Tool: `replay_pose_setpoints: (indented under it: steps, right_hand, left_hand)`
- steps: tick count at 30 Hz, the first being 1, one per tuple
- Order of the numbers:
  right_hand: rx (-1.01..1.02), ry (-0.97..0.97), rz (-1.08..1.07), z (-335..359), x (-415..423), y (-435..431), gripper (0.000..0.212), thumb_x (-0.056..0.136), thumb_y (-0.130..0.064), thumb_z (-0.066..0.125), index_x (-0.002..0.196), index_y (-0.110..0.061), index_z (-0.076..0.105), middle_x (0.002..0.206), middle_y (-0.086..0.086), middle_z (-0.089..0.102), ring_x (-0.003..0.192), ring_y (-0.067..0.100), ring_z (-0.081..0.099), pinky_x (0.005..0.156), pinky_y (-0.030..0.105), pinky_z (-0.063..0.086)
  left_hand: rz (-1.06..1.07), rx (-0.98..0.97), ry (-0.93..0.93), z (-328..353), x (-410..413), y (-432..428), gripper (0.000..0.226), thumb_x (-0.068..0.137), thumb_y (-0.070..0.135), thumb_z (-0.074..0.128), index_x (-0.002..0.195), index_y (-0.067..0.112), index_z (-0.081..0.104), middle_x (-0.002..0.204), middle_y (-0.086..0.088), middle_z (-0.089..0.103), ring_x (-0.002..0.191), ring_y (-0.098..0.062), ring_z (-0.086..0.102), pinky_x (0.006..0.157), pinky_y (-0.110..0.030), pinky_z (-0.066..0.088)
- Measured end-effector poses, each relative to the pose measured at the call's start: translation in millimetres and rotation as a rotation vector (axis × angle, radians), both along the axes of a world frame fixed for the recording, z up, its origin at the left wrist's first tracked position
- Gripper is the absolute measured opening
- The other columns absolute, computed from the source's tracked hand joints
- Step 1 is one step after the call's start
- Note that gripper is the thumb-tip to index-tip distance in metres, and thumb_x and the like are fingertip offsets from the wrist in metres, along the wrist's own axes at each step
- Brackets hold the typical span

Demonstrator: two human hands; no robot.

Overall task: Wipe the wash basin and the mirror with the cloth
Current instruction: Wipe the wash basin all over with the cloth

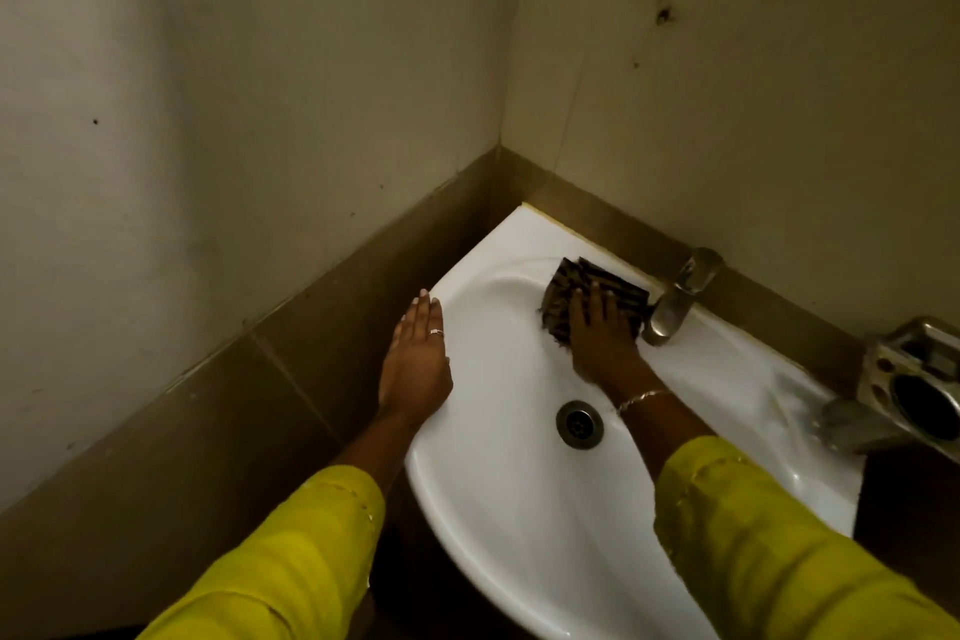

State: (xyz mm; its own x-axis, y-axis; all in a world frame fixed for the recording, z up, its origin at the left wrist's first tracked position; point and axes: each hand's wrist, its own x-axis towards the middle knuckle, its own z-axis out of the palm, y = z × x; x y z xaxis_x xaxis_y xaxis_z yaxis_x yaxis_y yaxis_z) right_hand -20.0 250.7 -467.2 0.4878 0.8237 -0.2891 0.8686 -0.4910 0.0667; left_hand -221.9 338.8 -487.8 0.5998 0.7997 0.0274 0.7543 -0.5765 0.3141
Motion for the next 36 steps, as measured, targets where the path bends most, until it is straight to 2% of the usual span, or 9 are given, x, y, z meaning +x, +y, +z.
replay_pose_setpoints:
  steps: [3, 7, 9, 14, 17, 20, 25, 30, 36]
  right_hand:
    - [0.068, 0.026, -0.105, -6.1, -4.2, 1.3, 0.082, 0.092, -0.044, 0.047, 0.147, -0.006, 0.000, 0.154, 0.023, 0.000, 0.142, 0.040, 0.001, 0.114, 0.050, 0.006]
    - [0.161, 0.021, -0.118, -22.7, 2.2, 1.3, 0.096, 0.056, -0.041, 0.084, 0.130, 0.003, 0.042, 0.127, 0.037, 0.048, 0.115, 0.054, 0.048, 0.087, 0.067, 0.039]
    - [0.190, 0.052, -0.145, -31.1, 6.7, 4.3, 0.096, 0.047, -0.041, 0.088, 0.123, 0.002, 0.048, 0.120, 0.037, 0.054, 0.106, 0.054, 0.054, 0.079, 0.068, 0.041]
    - [0.213, 0.136, -0.226, -1.6, 19.0, 20.6, 0.075, 0.092, -0.055, 0.031, 0.147, -0.010, 0.010, 0.154, 0.023, 0.004, 0.142, 0.040, 0.004, 0.113, 0.052, 0.008]
    - [0.238, 0.124, -0.181, -11.7, 28.8, 27.5, 0.087, 0.088, -0.064, 0.003, 0.133, -0.003, 0.046, 0.138, 0.031, 0.039, 0.127, 0.050, 0.038, 0.097, 0.064, 0.033]
    - [0.296, 0.078, -0.164, -29.3, 29.7, 21.8, 0.085, 0.094, -0.055, 0.000, 0.114, -0.001, 0.063, 0.116, 0.031, 0.060, 0.101, 0.050, 0.059, 0.075, 0.066, 0.045]
    - [0.277, 0.045, -0.115, -25.7, 21.4, 6.9, 0.075, 0.095, -0.052, 0.000, 0.124, -0.006, 0.051, 0.119, 0.028, 0.059, 0.107, 0.047, 0.057, 0.083, 0.063, 0.043]
    - [0.300, 0.021, -0.125, -24.4, 32.4, 21.5, 0.080, 0.095, -0.053, 0.002, 0.117, -0.005, 0.062, 0.120, 0.026, 0.060, 0.107, 0.047, 0.058, 0.081, 0.064, 0.044]
    - [0.413, -0.012, -0.027, -19.9, 35.8, 41.2, 0.089, 0.078, -0.064, -0.002, 0.144, -0.012, 0.028, 0.152, 0.021, 0.021, 0.140, 0.040, 0.016, 0.110, 0.055, 0.012]
  left_hand:
    - [0.012, -0.003, -0.029, 1.5, -0.6, 1.8, 0.069, 0.093, 0.013, 0.043, 0.147, 0.005, 0.001, 0.158, -0.011, -0.002, 0.146, -0.021, 0.000, 0.117, -0.027, 0.001]
    - [0.019, 0.017, -0.059, -1.4, -1.1, 1.4, 0.068, 0.092, 0.004, 0.039, 0.147, 0.005, -0.001, 0.158, -0.012, -0.003, 0.146, -0.022, 0.000, 0.116, -0.026, 0.000]
    - [0.011, 0.033, -0.072, -3.8, -0.6, 2.5, 0.068, 0.090, -0.001, 0.038, 0.146, 0.004, -0.001, 0.157, -0.013, -0.003, 0.146, -0.023, -0.001, 0.116, -0.027, 0.000]
    - [0.007, 0.087, -0.033, -6.6, -0.8, 1.4, 0.069, 0.087, -0.005, 0.043, 0.145, 0.001, 0.006, 0.156, -0.016, 0.005, 0.145, -0.028, 0.007, 0.111, -0.027, -0.001]
    - [0.011, 0.070, 0.045, -8.1, 0.1, 4.0, 0.078, 0.063, -0.008, 0.072, 0.134, -0.006, 0.040, 0.141, -0.023, 0.042, 0.129, -0.035, 0.044, 0.104, -0.037, 0.024]
    - [-0.007, 0.047, 0.093, -5.9, 1.2, 5.8, 0.084, 0.044, -0.001, 0.085, 0.122, -0.008, 0.054, 0.126, -0.024, 0.058, 0.113, -0.035, 0.059, 0.093, -0.037, 0.040]
    - [-0.013, -0.012, 0.023, 2.9, 0.0, 2.2, 0.070, 0.093, 0.017, 0.048, 0.146, 0.003, 0.004, 0.157, -0.014, 0.001, 0.146, -0.025, 0.004, 0.116, -0.028, 0.003]
    - [0.000, -0.010, -0.021, 4.2, -0.1, 2.3, 0.069, 0.095, 0.023, 0.043, 0.147, 0.006, 0.002, 0.157, -0.011, -0.003, 0.146, -0.021, 0.000, 0.116, -0.026, 0.002]
    - [-0.001, -0.008, -0.002, 4.2, 0.7, 2.0, 0.068, 0.095, 0.027, 0.042, 0.147, 0.005, 0.003, 0.158, -0.012, -0.001, 0.146, -0.021, 0.000, 0.116, -0.026, 0.003]
